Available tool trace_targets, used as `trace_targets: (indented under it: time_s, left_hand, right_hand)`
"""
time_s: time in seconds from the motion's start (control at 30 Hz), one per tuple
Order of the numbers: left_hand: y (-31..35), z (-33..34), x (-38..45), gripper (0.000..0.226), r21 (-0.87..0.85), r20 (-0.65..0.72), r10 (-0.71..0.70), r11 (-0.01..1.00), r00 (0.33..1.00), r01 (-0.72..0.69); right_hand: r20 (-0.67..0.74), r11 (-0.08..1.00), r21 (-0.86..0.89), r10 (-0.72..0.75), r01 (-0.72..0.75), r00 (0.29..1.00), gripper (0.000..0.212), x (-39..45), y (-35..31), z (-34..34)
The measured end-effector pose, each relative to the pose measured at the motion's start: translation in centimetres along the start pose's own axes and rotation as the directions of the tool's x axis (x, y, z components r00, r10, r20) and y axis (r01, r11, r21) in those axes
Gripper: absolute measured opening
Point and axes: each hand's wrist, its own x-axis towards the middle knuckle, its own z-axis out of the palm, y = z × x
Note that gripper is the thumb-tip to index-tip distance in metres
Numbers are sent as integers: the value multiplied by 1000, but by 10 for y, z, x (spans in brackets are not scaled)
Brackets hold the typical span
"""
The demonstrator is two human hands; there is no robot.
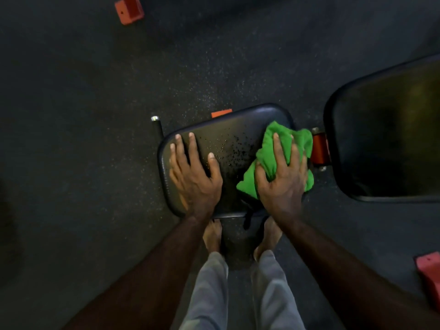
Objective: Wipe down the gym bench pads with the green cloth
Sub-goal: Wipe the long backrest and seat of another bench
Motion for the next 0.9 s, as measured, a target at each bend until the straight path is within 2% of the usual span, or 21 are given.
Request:
trace_targets:
  time_s: [0.03, 0.13, 0.17, 0.23, 0.27, 0.33, 0.37, 0.4, 0.43, 0.47, 0.53, 0.57, 0.6, 0.63, 0.7, 0.77, 0.8, 0.83, 0.87, 0.9]
  left_hand:
    - [0, 1, -1, 64, 2, 1, -4, 1000, 1000, 4]
    - [-2, 1, -1, 65, 8, -14, -7, 1000, 1000, 7]
    - [-1, 2, -1, 65, 10, -12, -11, 1000, 1000, 11]
    - [-1, 4, -1, 65, 25, -11, -16, 1000, 1000, 16]
    - [-1, 5, -2, 66, 37, -10, -19, 999, 1000, 19]
    - [-2, 7, -2, 66, 53, -7, -15, 998, 1000, 15]
    - [-2, 7, -1, 66, 58, -12, -17, 998, 1000, 17]
    - [-2, 7, -2, 65, 62, -17, -18, 998, 1000, 19]
    - [-2, 7, 0, 66, 62, -17, -16, 998, 1000, 17]
    - [-2, 7, -1, 66, 60, -14, -12, 998, 1000, 13]
    - [-1, 6, -1, 66, 63, -10, -11, 998, 1000, 12]
    - [-1, 6, -1, 66, 66, -14, -16, 998, 1000, 17]
    - [-1, 6, -2, 66, 70, -17, -19, 997, 1000, 20]
    - [-1, 6, -2, 66, 76, -20, -17, 997, 1000, 19]
    - [-1, 7, -2, 66, 85, -27, -5, 996, 1000, 8]
    - [-2, 8, -1, 65, 111, -32, -7, 994, 999, 11]
    - [-2, 8, -2, 65, 115, -35, -8, 993, 999, 12]
    - [-2, 8, -1, 65, 114, -38, -5, 993, 999, 9]
    - [-2, 8, -2, 65, 113, -35, -3, 994, 999, 7]
    - [-1, 8, -2, 66, 112, -34, -6, 994, 999, 10]
  right_hand:
    - [28, 999, -33, -32, 33, 999, 82, -14, 7, 0]
    - [151, 943, -138, -284, 304, 947, 87, -25, 36, -13]
    - [158, 933, -137, -312, 334, 937, 88, -14, 44, -19]
    - [92, 973, -67, -213, 219, 973, 85, 14, 39, -21]
    - [34, 995, -17, -100, 101, 994, 84, 27, 27, -17]
    - [-50, 989, 72, 134, -130, 990, 82, 41, -7, -6]
    - [-68, 979, 76, 193, -187, 979, 83, 39, -23, 0]
    - [-63, 985, 36, 171, -169, 983, 84, 30, -32, 4]
    - [-32, 998, -23, 56, -57, 998, 85, 18, -33, 8]
    - [31, 989, -87, -120, 122, 992, 87, 2, -27, 9]
    - [162, 880, -178, -415, 440, 895, 90, -11, 1, 1]
    - [199, 832, -194, -486, 520, 851, 91, -1, 13, -4]
    - [203, 814, -212, -505, 541, 839, 93, 13, 22, -9]
    - [171, 838, -216, -473, 501, 864, 93, 31, 24, -12]
    - [13, 965, -84, -247, 247, 969, 89, 69, 14, -15]
    - [-119, 996, 91, 22, -11, 993, 83, 81, -9, -7]
    - [-138, 996, 72, 56, -47, 989, 83, 73, -17, -2]
    - [-104, 1000, 1, 4, -4, 995, 84, 59, -22, 2]
    - [-24, 989, -80, -127, 125, 992, 86, 39, -24, 3]
    - [63, 945, -141, -289, 295, 955, 87, 23, -19, 1]
